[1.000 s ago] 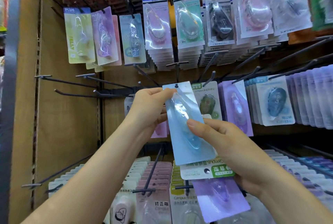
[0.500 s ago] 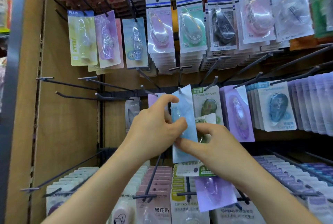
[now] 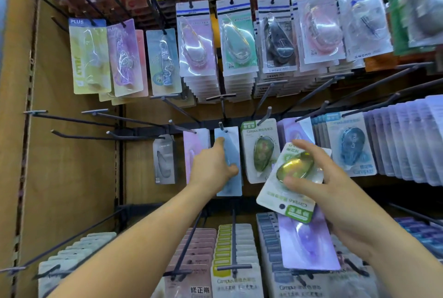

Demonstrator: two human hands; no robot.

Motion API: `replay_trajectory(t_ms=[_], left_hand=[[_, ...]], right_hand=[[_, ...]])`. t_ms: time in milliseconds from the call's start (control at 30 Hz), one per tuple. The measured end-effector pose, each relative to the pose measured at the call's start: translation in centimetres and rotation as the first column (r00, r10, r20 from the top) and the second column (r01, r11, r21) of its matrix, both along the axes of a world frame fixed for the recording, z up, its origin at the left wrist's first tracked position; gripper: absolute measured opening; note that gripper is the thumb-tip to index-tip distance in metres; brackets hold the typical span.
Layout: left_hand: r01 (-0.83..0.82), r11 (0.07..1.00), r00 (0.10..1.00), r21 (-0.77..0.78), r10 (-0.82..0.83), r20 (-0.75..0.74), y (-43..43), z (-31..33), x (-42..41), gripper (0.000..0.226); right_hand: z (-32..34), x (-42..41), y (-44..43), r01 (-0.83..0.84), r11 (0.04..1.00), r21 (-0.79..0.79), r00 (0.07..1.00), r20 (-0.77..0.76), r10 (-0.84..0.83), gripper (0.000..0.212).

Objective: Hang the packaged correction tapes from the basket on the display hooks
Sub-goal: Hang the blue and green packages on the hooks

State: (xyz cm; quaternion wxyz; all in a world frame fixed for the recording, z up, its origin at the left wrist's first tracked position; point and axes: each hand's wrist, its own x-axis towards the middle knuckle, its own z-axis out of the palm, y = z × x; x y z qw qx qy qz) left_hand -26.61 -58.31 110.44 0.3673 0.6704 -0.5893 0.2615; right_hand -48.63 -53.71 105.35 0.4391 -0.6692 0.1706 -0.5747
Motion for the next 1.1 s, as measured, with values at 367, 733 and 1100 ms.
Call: replay_trajectory(t_ms=[367,733,1100], left_hand=[[-0.213,0.97,0.965,0.12,0.19,0.18,-4.8,1.9,1.1,0.063],[0.591,0.798,0.743,-0.12,-0.596,-0.303,7.1,-0.4,-3.3,0.025],[0.757,0.633,0.44,-0.163,-0.678,-0.589,9.1,-1.2,-4.7,0.034]], right_hand=[[-0.5,-0.5,-0.2,0.007,1.0,-0.004,0.993,0.121,-0.006,0.129],[-0.5,0.6,-0.4,-0.04,0.993,-0.108,0.996,0.078,0.048,0.052],[-0.5,0.4,-0.2,0.017,0.977,-0.214,0.999,-0.026,-0.023,0.089]])
